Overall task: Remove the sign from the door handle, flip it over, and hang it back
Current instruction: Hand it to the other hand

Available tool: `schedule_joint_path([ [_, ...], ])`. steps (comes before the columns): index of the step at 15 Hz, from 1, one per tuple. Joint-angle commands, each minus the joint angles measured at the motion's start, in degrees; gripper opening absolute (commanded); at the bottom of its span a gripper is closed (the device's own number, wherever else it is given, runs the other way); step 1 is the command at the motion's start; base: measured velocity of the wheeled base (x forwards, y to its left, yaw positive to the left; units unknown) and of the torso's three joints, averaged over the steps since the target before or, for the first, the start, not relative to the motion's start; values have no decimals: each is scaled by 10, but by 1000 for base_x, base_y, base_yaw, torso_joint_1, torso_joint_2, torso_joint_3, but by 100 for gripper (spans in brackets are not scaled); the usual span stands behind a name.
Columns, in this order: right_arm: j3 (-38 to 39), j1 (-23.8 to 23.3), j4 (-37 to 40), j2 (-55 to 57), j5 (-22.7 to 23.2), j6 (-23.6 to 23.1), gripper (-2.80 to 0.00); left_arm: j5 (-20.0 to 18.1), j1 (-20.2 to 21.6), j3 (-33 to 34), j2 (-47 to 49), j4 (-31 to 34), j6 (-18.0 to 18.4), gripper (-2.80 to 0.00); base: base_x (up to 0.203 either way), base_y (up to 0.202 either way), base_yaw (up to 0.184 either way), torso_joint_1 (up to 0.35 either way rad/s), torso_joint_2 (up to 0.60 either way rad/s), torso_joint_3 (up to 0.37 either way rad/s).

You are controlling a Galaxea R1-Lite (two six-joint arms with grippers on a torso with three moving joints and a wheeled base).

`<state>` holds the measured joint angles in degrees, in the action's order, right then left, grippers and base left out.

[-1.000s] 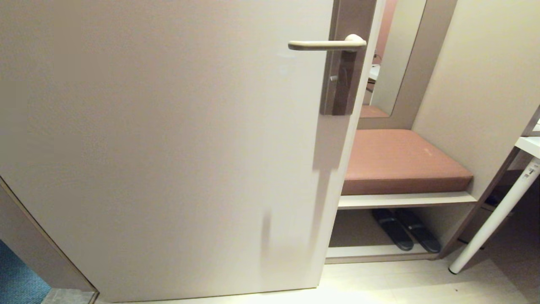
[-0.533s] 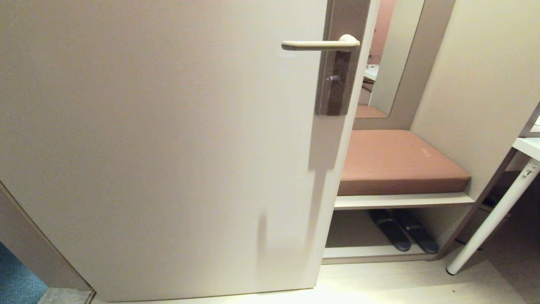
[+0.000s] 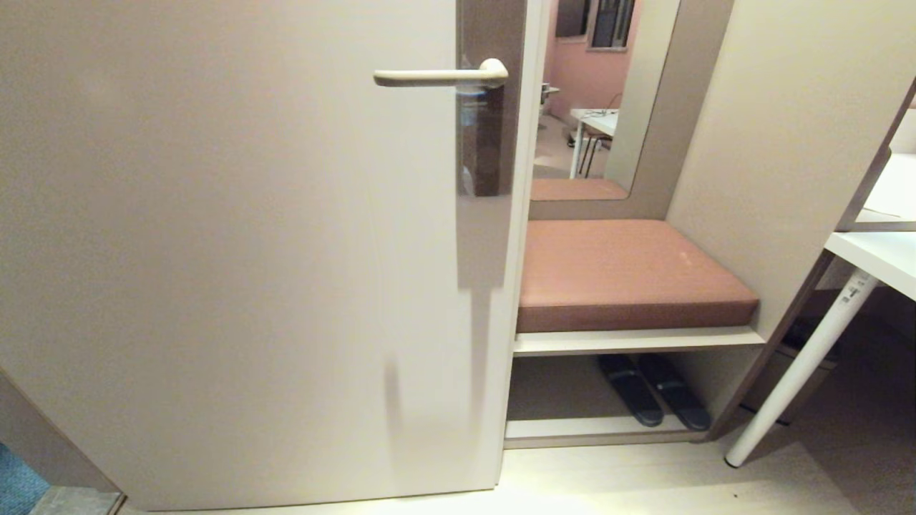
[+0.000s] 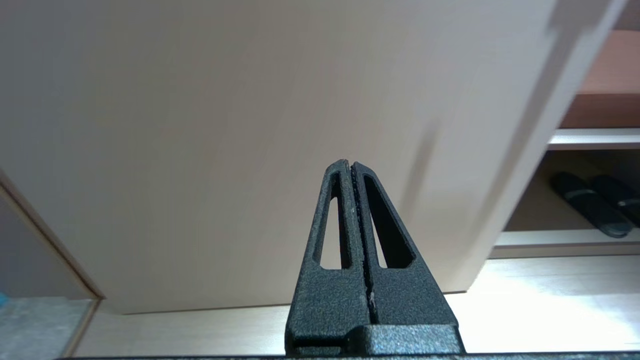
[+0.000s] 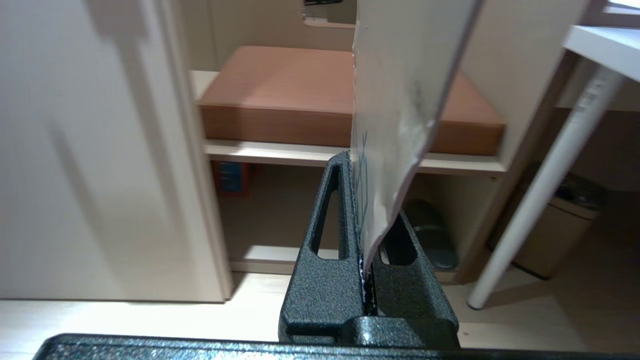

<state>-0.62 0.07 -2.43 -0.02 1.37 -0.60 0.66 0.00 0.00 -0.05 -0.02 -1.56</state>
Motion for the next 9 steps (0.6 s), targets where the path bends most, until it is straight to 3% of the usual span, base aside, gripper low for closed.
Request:
schedule_joint_path([
  [1, 0, 0, 0, 0, 0, 0, -280, 0, 0, 0, 0, 0, 0, -280, 0, -196, 6, 0, 0, 2],
  [9, 0, 0, 0, 0, 0, 0, -280, 0, 0, 0, 0, 0, 0, -280, 0, -185, -2, 2, 2, 3],
])
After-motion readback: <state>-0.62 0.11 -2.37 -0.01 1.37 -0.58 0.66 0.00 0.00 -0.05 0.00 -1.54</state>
